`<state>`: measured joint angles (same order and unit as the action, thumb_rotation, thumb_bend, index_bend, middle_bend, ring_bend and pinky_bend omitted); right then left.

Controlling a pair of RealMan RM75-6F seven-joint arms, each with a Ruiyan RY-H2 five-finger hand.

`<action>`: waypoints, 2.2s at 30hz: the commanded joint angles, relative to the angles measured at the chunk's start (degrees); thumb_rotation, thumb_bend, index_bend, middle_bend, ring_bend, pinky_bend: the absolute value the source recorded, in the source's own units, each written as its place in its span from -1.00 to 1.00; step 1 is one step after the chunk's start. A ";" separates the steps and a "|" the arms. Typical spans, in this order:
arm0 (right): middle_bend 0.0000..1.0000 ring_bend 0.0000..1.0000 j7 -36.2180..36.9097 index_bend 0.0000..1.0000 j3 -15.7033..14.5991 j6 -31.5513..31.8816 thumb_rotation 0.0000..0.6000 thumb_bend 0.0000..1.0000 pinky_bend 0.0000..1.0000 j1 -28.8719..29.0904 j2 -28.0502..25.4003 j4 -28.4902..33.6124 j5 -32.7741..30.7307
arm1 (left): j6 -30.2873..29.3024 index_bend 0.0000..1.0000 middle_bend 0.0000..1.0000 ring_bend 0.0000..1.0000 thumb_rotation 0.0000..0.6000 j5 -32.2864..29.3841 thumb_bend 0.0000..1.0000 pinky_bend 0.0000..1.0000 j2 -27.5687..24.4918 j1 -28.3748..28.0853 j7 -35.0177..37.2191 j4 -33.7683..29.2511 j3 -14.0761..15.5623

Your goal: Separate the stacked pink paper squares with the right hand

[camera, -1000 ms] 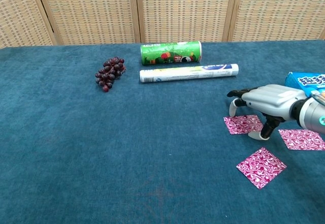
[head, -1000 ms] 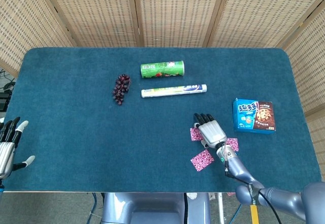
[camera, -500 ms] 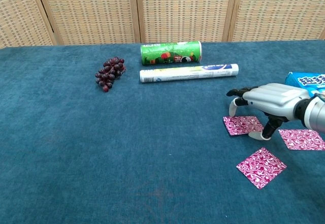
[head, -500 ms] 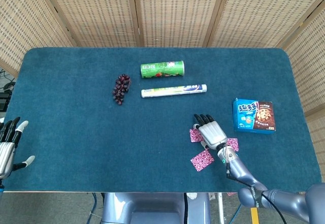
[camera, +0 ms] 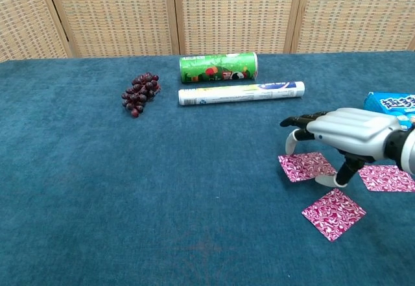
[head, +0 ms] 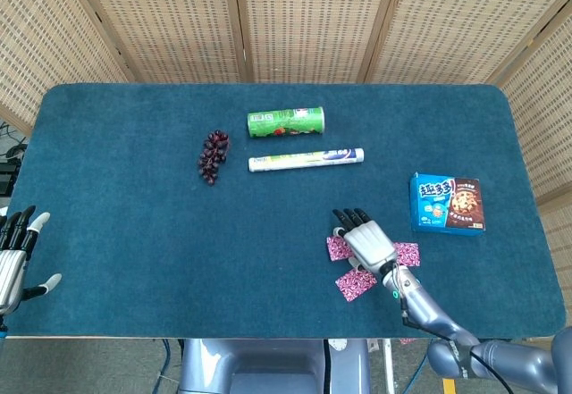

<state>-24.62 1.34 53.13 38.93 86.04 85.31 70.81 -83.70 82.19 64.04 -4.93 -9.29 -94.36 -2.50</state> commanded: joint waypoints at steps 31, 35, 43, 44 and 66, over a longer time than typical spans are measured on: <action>-0.92 -1.00 -0.99 0.12 -7.91 2.43 1.00 -0.18 -0.85 -4.47 -3.13 1.90 14.82 | 0.04 -0.82 -1.00 -1.00 1.00 0.08 -0.74 -1.00 -0.11 -0.01 0.15 -0.06 0.04; -0.92 -1.00 -1.22 0.12 -7.78 2.10 1.00 -0.19 -0.85 -4.57 -3.02 1.38 15.11 | -0.02 -0.82 -1.00 -1.00 1.00 0.13 -0.75 -1.00 -0.07 0.02 0.18 -0.01 0.07; -0.92 -1.00 -2.36 0.12 -7.62 1.23 1.00 -0.20 -0.85 -4.71 -3.61 1.10 15.17 | 0.01 -0.82 -1.00 -1.00 1.00 0.16 -0.75 -1.00 -0.09 0.01 0.24 0.02 0.08; -0.92 -1.00 -2.36 0.12 -7.60 1.22 1.00 -0.20 -0.85 -4.73 -3.67 1.00 15.26 | 0.02 -0.82 -1.00 -1.00 1.00 0.15 -0.74 -1.00 -0.10 0.01 0.23 0.01 0.08; -0.99 -1.00 -4.67 -0.18 -8.13 0.54 1.00 -0.29 -0.85 -5.72 -6.09 2.81 16.31 | -0.08 -0.82 -1.00 -1.00 1.00 0.07 -0.74 -1.00 0.02 0.04 -0.09 0.00 0.04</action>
<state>-29.18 -6.80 53.66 33.28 80.02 88.00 87.13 -83.78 82.26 64.06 -4.89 -9.38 -94.36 -2.46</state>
